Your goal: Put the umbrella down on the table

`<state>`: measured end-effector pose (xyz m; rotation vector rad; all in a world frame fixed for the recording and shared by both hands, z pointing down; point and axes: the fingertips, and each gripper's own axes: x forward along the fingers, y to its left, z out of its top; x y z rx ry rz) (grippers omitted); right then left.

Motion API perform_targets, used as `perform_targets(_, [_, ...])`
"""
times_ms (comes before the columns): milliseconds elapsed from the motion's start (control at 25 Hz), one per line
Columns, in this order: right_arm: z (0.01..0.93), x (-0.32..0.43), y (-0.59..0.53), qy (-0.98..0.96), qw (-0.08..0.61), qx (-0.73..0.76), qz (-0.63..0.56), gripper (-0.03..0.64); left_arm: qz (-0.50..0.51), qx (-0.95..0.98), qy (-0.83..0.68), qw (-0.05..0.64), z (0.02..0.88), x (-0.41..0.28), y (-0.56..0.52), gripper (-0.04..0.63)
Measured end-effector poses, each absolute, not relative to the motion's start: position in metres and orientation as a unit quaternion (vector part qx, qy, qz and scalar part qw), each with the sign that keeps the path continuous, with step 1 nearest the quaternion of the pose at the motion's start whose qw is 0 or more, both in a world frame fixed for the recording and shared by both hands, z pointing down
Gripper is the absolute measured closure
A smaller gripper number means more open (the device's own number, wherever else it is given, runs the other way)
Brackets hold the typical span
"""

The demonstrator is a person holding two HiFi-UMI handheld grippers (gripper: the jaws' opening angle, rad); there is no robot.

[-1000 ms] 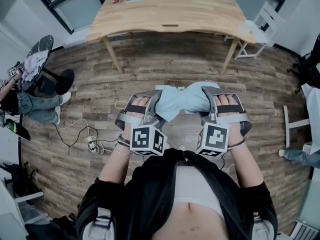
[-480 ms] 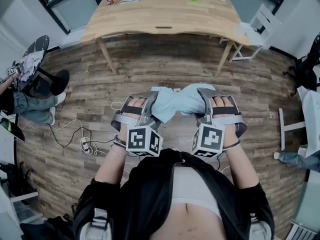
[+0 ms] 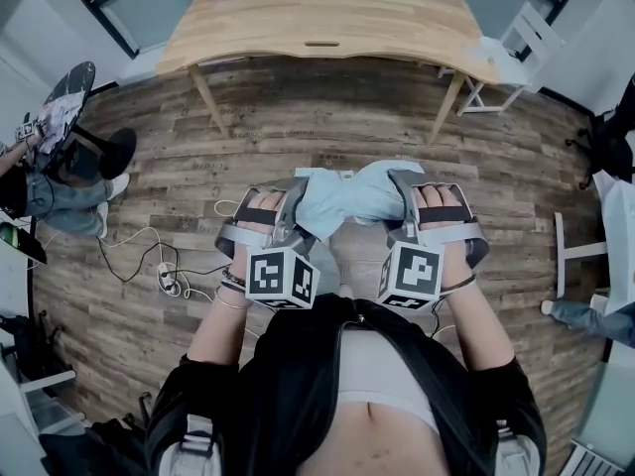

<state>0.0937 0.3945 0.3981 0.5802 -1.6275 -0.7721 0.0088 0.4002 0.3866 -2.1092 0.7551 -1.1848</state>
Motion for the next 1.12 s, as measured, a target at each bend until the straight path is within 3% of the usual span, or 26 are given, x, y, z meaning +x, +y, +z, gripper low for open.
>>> perform_targets(1120, [0.401, 0.065, 0.194, -0.697, 0.596, 0.263, -0.299, 0.233, -0.447, -0.803, 0.249, 0.305, 0.388, -0.020, 0.194, 0.345])
